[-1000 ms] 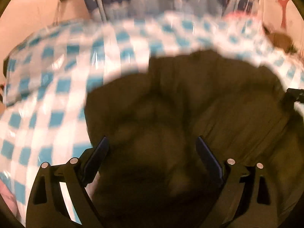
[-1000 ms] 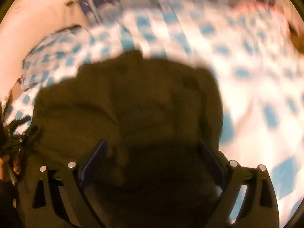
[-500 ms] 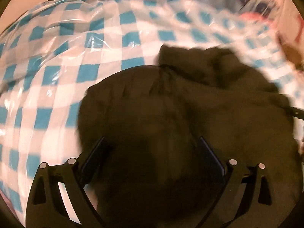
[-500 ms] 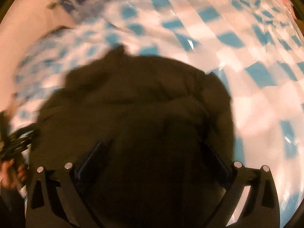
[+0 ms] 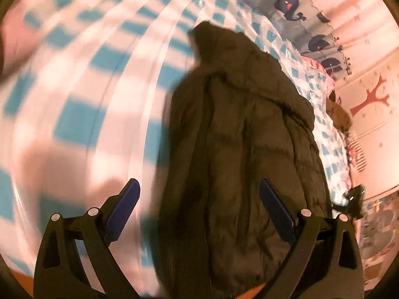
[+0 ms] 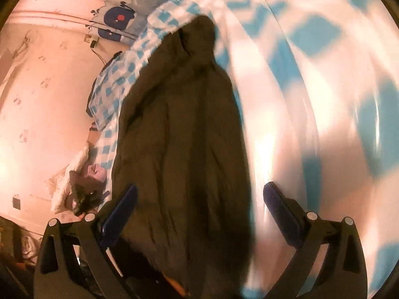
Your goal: Fold large clothes
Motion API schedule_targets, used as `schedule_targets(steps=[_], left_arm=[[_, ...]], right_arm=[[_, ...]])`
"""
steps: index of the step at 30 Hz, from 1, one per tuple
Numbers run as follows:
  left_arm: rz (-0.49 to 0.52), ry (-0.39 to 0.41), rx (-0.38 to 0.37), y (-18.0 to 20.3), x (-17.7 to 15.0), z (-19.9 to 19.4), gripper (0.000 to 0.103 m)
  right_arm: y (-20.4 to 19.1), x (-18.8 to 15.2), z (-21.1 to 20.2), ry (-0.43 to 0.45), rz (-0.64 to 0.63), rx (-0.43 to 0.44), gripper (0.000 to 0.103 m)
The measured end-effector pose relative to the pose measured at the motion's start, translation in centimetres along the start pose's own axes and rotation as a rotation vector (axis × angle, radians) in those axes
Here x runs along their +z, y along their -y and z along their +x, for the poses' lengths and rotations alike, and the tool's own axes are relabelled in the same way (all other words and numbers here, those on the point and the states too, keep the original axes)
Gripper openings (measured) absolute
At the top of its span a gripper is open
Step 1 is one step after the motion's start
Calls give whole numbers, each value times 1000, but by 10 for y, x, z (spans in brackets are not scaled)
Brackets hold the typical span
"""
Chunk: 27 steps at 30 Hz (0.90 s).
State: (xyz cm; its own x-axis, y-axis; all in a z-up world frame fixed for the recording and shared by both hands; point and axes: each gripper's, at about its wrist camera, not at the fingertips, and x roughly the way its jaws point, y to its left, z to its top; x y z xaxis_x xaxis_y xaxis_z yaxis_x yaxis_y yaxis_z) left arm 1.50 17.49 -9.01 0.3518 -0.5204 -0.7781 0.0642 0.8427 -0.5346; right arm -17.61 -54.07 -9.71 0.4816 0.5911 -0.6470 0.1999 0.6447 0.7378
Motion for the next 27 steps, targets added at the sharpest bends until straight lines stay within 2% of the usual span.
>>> schedule_targets(steps=[6, 8, 12, 14, 16, 19, 21, 23, 24, 25, 26, 27], left_arm=[[-88, -78, -121, -3, -52, 24, 92], [-86, -81, -145, 2, -61, 28, 92], [-94, -101, -222, 8, -72, 29, 92], [-93, -98, -210, 6, -75, 25, 92], [-132, -62, -206, -4, -75, 16, 92], [-152, -96, -211, -11, -76, 17, 92], [-118, -154, -220, -2, -80, 27, 92], [-73, -145, -186, 10, -85, 32, 92], [-61, -136, -186, 13, -87, 32, 87], [-60, -120, -190, 17, -88, 31, 73], [-66, -119, -191, 18, -88, 31, 46], [-75, -118, -202, 17, -87, 29, 19]], right_arm=[[0, -37, 0, -68, 8, 91, 97], [-5, -48, -2, -98, -4, 120, 97], [-6, -65, 5, -187, -22, 33, 97], [-4, -67, 4, -185, -18, 40, 97], [-6, -65, 7, -189, -5, 81, 97], [-5, -67, 9, -193, -20, 110, 97], [-5, -69, 13, -178, -29, 111, 97], [-10, -71, 16, -158, -46, 116, 94], [-13, -73, 15, -145, -61, 114, 91], [-17, -74, 17, -140, -74, 110, 75], [-20, -77, 17, -131, -91, 95, 51], [-21, -78, 17, -120, -92, 89, 44]])
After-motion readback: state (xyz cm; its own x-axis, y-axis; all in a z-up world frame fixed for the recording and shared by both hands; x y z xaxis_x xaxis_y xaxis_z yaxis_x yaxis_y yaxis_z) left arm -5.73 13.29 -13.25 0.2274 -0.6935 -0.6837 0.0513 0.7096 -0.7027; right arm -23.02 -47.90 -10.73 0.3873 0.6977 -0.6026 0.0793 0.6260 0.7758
